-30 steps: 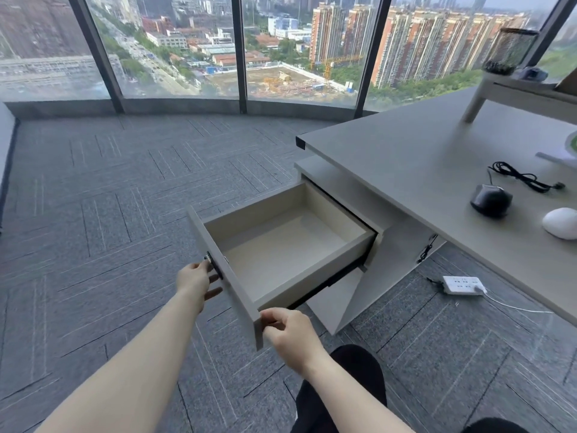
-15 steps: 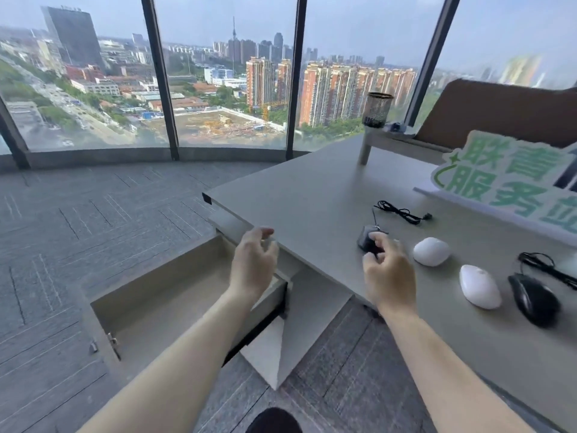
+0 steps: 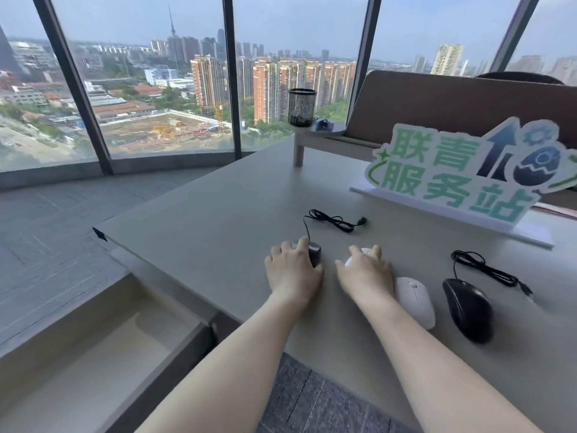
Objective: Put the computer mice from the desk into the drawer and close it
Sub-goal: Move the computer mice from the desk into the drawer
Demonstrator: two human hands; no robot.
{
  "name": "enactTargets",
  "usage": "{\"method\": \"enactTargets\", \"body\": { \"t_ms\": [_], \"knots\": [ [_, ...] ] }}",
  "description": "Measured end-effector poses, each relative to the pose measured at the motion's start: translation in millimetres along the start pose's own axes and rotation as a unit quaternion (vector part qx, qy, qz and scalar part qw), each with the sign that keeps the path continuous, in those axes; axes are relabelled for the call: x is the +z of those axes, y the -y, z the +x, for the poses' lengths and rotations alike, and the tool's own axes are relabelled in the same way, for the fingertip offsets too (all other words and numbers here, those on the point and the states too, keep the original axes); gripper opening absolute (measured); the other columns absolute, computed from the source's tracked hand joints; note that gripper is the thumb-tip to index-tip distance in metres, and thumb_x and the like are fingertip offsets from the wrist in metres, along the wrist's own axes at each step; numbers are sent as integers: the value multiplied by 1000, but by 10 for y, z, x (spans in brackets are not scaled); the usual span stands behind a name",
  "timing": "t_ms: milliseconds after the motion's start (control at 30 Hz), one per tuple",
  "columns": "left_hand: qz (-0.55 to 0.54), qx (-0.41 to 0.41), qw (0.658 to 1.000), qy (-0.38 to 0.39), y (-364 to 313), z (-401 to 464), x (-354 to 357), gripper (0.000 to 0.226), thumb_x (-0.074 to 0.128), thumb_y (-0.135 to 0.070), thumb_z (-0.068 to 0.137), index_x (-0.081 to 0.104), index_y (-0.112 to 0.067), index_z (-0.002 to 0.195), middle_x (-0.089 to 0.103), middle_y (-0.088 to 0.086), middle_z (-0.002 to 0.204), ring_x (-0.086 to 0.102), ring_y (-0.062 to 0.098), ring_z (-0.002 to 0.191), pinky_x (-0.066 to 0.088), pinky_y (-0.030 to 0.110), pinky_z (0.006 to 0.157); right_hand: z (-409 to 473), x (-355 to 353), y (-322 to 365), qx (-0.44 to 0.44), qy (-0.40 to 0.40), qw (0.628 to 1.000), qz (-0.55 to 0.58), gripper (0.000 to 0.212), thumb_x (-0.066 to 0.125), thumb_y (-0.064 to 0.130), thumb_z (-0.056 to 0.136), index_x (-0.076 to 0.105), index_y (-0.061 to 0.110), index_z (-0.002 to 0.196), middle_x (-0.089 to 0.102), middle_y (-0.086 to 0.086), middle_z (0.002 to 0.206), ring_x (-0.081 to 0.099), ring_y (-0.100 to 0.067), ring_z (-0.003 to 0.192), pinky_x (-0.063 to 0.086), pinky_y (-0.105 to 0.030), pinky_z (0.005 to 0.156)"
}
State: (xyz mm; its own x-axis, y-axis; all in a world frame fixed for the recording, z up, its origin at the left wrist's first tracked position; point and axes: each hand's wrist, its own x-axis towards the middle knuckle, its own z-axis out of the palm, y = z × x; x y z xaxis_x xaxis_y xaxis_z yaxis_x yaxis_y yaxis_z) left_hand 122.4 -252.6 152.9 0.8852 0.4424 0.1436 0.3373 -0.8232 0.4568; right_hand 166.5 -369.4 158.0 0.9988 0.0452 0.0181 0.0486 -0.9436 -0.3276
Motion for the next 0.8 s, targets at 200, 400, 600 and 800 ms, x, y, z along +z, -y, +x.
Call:
{"method": "enactTargets", "body": {
  "t_ms": [200,400,600,800],
  "knots": [
    [-106,-11,993,-54,112,4,-214,53,63,-38,73,53,-30,124,61,8,115,51,31,109,42,36,88,-57,-47,-22,-53,-41,997,45,37,46,13,85,55,20,120,45,-12,133,43,-42,109,40,-39,86],
    [-244,29,948,-200,424,-167,-1088,54,66,-33,70,57,-30,123,63,3,110,57,25,104,48,38,89,-485,-385,492,-175,-106,942,264,56,58,17,82,47,18,137,52,-9,135,45,-32,120,35,-37,101],
    [-250,29,920,-299,923,-533,-1988,50,65,-35,72,56,-35,121,63,-7,107,60,15,95,49,24,73,-1113,-610,1212,-253,-76,886,382,55,60,19,85,48,19,138,55,1,133,51,-13,115,39,-27,98],
    [-238,-25,911,-337,1712,-902,-2258,50,64,-34,73,56,-36,121,65,-6,112,61,16,99,52,31,78,-1567,-141,1861,-319,28,872,371,58,59,23,87,43,19,142,51,2,140,47,-13,126,31,-20,99]
  ]
}}
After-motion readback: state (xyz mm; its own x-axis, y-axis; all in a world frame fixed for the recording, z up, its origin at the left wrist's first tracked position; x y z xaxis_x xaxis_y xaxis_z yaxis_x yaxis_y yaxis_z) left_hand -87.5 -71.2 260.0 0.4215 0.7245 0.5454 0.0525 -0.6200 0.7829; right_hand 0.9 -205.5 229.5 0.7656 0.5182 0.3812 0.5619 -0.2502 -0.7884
